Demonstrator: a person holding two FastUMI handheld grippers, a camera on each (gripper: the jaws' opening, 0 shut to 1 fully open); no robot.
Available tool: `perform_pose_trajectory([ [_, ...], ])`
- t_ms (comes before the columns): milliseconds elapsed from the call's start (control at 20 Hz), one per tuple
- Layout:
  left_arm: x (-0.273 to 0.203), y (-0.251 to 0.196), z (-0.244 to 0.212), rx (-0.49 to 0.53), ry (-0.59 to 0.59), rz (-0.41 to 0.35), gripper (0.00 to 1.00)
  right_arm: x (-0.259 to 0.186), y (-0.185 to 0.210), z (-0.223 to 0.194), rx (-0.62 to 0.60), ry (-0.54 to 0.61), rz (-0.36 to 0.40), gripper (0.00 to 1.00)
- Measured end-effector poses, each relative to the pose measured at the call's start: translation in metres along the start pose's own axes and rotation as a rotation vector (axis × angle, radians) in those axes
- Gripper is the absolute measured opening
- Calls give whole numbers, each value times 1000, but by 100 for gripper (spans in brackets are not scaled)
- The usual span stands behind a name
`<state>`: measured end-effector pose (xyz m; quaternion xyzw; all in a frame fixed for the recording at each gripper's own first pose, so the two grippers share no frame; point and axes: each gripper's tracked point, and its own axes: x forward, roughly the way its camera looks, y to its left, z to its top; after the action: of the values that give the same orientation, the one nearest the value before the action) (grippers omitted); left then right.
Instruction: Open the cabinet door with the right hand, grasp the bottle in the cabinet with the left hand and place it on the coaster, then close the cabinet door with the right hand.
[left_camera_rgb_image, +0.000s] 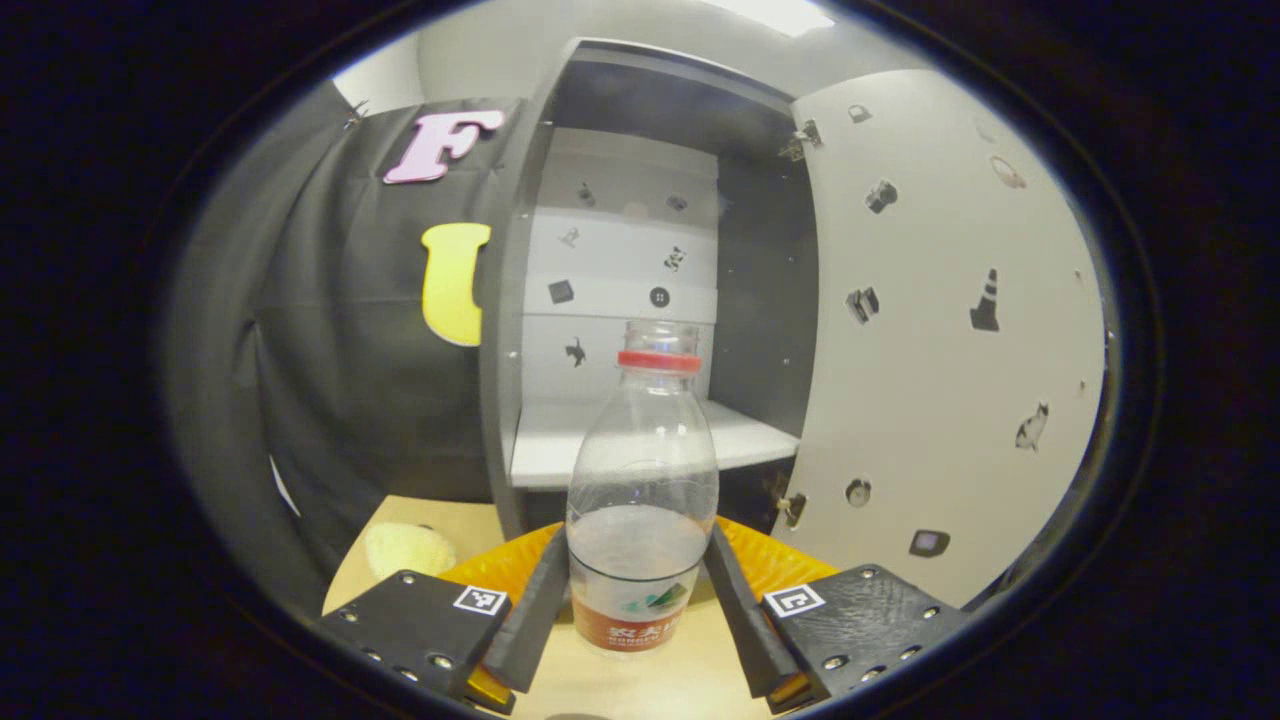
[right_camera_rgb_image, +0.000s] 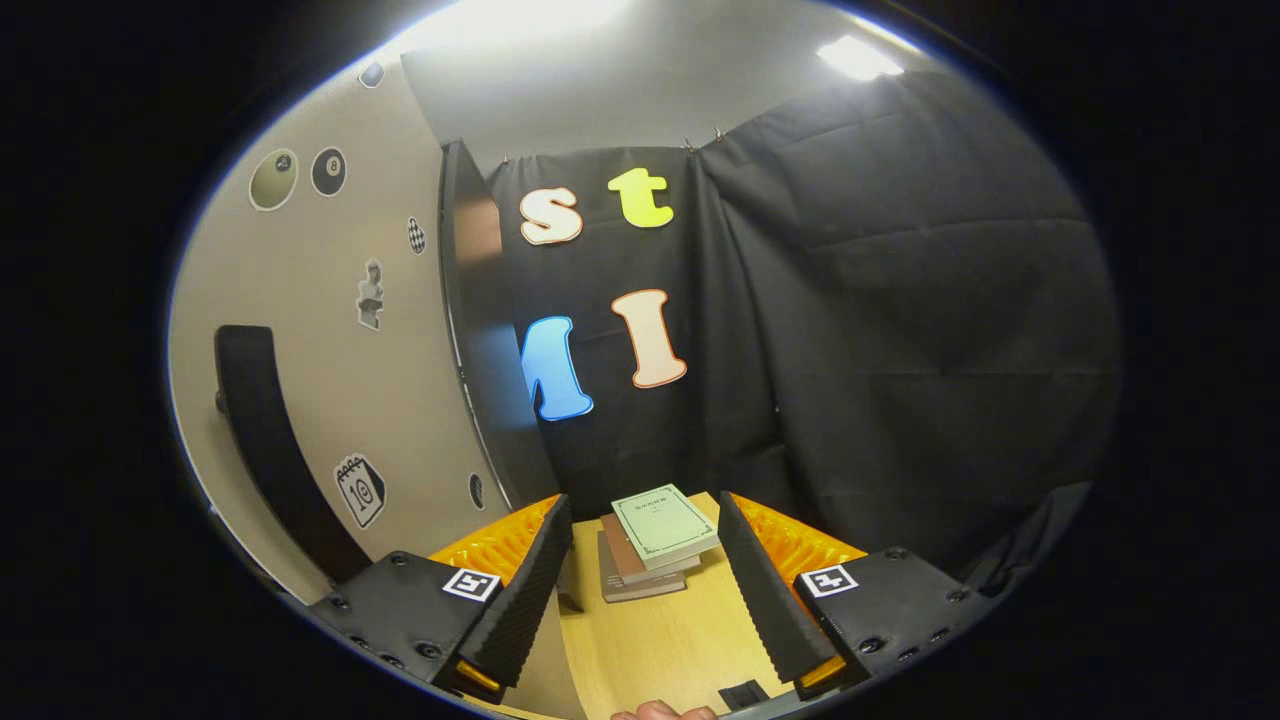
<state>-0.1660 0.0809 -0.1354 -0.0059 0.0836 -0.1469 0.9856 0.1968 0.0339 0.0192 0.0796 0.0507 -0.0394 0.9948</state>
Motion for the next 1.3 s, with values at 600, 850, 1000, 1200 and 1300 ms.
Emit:
perform_pose_trajectory([
  [600,-82,52,-168,-33,34,138,75,-38,-1,-27,156,28,-74,93],
  [850,-87,60,-214,-41,41,155,77,-42,8,-29,95,20,-90,93],
  [1000,-82,62,-231,-26,46,155,76,-40,9,-33,34,24,-101,93],
  [1200,-79,69,-242,-63,39,179,75,-36,7,-31,-2,14,-122,93],
  [1300,-75,66,-256,-56,67,167,76,-33,8,-33,-15,17,-126,93],
])
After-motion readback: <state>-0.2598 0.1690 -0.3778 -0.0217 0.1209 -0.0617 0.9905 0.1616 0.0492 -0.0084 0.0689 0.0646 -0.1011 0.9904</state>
